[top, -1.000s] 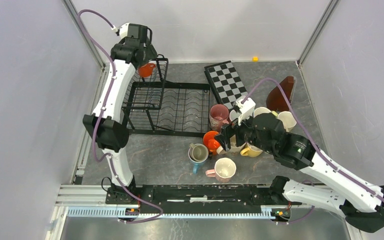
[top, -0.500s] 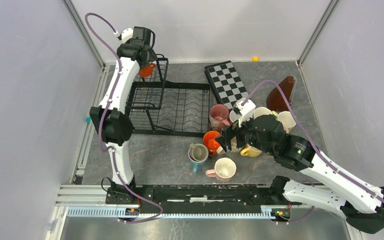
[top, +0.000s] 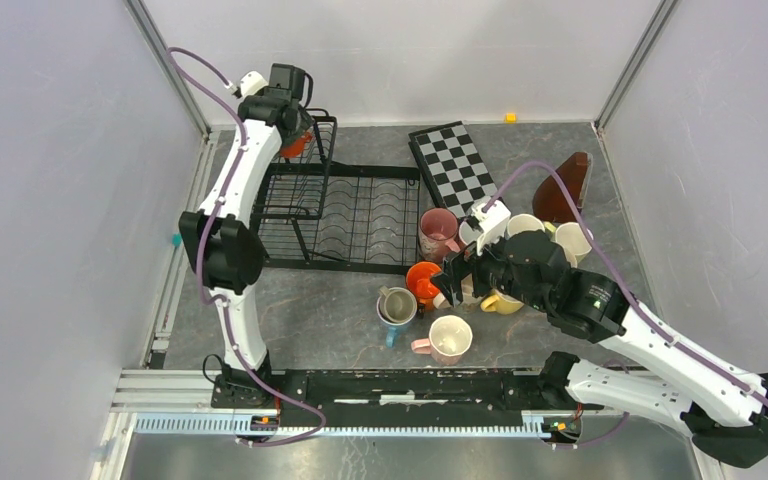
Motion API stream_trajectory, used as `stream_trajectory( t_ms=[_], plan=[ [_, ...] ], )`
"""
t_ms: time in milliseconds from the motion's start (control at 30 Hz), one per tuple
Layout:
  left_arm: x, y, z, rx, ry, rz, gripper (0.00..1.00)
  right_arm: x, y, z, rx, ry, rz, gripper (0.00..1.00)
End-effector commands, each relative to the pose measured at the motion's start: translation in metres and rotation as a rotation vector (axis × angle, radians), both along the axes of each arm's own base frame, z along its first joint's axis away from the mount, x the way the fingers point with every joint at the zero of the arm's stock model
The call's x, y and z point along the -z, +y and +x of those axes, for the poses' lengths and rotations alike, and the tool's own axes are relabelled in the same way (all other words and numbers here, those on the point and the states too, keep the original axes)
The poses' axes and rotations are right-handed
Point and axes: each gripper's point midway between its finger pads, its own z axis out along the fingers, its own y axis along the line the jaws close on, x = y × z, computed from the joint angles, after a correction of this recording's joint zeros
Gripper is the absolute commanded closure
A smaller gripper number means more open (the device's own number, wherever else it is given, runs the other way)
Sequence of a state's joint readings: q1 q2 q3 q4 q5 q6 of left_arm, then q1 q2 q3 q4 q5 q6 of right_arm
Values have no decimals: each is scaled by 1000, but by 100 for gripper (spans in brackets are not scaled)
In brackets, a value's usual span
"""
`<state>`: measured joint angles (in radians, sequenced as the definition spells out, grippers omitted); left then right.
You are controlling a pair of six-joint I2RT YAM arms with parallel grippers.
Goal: Unload the cups from the dish rack
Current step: Unload the cup from the dish rack.
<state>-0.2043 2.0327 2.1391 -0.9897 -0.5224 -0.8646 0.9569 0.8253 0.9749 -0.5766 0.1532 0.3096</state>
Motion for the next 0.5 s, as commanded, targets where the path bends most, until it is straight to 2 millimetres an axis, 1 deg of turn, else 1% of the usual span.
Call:
stream_trajectory(
  t_ms=[0,167,300,367,467],
  plan=[
    [-20,7,-16,-94,-72,-65,19,-4,3,-1,-6,-6,35,2],
    [-23,14,-27,-129,-95,-63,22,0,3,-2,-10,2,40,2],
    [-19,13,-27,-124,-90,-66,27,1,3,-3,-10,5,42,2],
    [-17,11,-27,-121,-86,-75,31,2,4,-3,-12,8,43,2],
    [-18,10,-27,-111,-85,-77,40,2,4,-3,-12,10,44,2]
  ],
)
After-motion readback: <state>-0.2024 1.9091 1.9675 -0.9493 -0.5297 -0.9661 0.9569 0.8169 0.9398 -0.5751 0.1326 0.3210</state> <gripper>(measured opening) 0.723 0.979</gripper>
